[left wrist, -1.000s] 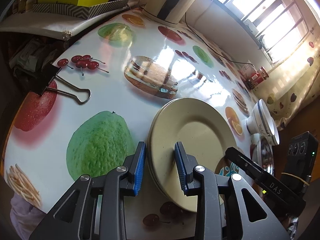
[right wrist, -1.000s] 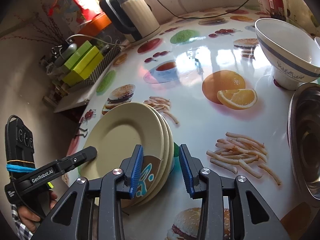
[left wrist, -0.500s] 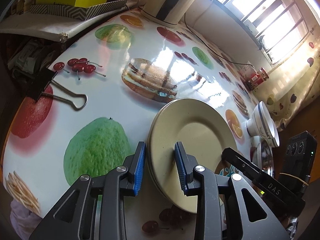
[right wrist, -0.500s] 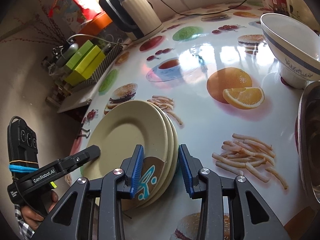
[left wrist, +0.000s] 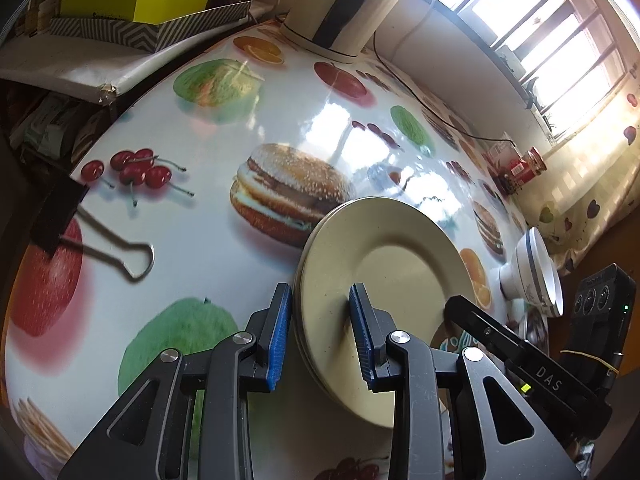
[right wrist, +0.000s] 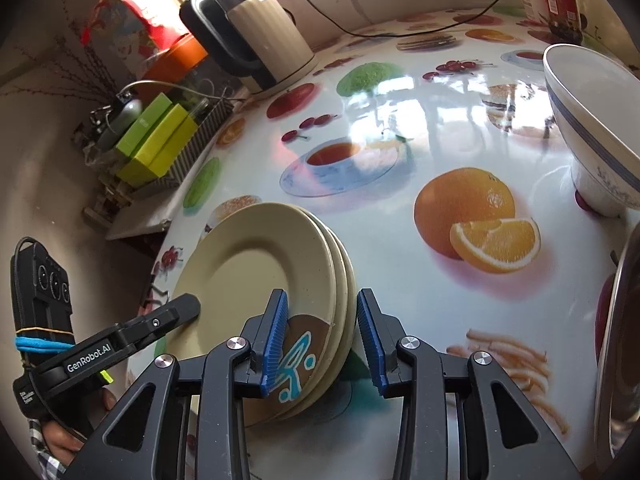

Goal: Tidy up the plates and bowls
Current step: 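Align the plate stack rims between both tools' fingers, then open both tools to release the plate stack and move toward the white bowls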

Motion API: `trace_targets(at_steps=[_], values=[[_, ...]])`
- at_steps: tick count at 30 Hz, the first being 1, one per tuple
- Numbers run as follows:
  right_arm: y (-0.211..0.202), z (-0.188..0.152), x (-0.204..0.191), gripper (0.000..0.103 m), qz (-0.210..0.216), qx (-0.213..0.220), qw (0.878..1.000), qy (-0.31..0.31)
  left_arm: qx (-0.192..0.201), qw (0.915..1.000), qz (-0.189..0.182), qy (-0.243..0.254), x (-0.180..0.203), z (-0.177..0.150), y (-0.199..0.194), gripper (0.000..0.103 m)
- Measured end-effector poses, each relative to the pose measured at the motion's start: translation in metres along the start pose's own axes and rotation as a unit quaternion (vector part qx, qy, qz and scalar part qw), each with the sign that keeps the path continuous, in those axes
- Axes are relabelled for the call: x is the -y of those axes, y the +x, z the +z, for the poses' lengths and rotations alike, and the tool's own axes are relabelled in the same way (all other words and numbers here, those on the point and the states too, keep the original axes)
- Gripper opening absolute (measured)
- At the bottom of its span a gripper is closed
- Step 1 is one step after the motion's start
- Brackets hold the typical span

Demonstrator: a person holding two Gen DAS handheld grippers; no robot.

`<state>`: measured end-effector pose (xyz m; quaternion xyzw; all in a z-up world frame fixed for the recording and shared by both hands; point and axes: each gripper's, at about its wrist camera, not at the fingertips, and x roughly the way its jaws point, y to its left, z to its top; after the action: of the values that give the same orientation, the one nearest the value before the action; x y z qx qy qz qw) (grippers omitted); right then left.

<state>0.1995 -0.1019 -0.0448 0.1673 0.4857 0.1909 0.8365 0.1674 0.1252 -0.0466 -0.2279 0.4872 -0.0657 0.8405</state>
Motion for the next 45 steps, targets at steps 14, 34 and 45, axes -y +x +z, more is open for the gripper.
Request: trace_targets(at_steps=[14, 34, 45], values=[[0.017, 0.031, 0.005, 0.035, -0.004, 0.000, 1.000, 0.011, -0.004, 0.9999, 0.009, 0.006, 0.007, 0.029, 0.018, 0.031], [0.002, 0.036, 0.006, 0.037, -0.024, 0.021, 0.999, -0.003, 0.019, 0.9949, 0.086, 0.050, 0.029, 0.025, -0.002, 0.032], [-0.042, 0.024, 0.013, 0.047, -0.039, 0.051, 0.998, -0.006, 0.047, 0.9883, 0.094, 0.110, 0.076, 0.007, -0.023, 0.033]])
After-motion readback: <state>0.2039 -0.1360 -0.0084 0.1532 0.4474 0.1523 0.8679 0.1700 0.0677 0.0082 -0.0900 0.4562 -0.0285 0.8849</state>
